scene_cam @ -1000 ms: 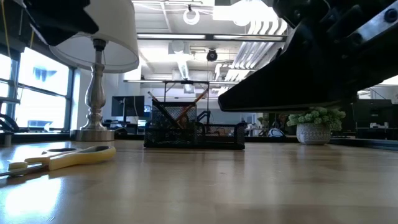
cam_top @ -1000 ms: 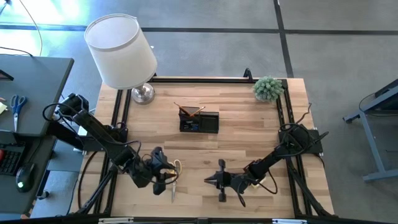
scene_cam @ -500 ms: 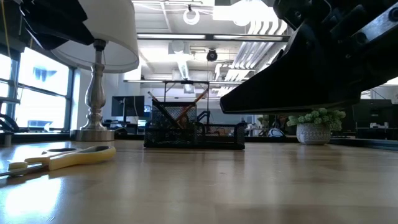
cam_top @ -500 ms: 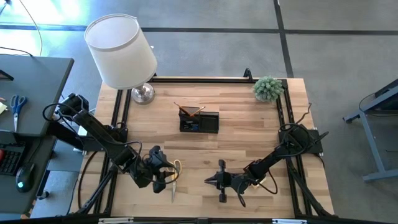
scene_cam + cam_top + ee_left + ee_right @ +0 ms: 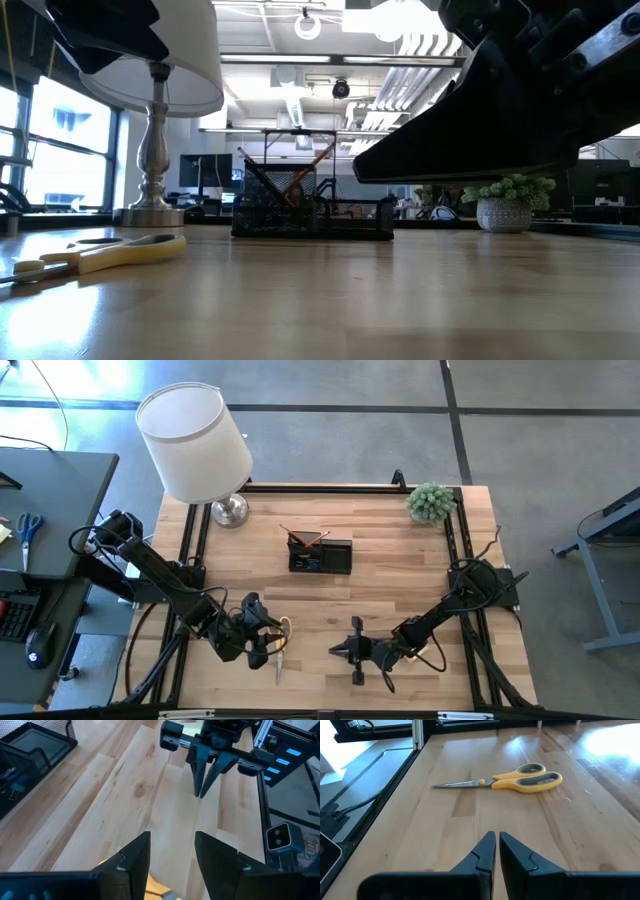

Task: Pick and place office supplies into organizer
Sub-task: Put the yellow scissors into the desk organizer

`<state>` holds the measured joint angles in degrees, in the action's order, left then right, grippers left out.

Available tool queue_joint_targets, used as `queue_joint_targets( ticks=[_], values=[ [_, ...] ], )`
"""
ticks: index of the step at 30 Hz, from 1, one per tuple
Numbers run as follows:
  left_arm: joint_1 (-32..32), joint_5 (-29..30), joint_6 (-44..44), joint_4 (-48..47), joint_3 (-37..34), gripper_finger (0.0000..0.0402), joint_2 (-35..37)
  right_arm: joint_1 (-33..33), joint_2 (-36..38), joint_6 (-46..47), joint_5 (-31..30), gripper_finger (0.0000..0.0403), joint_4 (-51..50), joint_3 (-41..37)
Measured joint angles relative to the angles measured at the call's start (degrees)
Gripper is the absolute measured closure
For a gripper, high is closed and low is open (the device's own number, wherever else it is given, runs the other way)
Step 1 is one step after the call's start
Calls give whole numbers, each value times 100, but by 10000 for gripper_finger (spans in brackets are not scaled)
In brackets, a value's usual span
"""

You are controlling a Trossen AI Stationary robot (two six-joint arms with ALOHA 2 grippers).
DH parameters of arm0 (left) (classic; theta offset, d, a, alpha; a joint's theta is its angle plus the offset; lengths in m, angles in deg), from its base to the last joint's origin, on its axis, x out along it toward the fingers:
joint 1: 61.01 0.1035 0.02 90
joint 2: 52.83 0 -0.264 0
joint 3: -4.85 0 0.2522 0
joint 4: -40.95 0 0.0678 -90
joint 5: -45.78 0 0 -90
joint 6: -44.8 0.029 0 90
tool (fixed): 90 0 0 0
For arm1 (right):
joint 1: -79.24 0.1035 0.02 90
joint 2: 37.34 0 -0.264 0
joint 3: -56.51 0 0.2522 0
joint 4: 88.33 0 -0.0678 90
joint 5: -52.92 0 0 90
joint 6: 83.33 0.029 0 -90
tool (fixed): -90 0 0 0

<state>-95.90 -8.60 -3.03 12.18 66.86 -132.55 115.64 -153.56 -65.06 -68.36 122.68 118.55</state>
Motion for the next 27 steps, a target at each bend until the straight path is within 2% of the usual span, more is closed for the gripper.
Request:
queue_joint_targets(
  ticks=[7,27],
  values=[
    [2,62,0,-4,-2,259,0,17,0,270,114,380,-120,-2],
    [2,109,109,-168,0,259,0,79,0,229,-1,379,-129,-2]
  ],
)
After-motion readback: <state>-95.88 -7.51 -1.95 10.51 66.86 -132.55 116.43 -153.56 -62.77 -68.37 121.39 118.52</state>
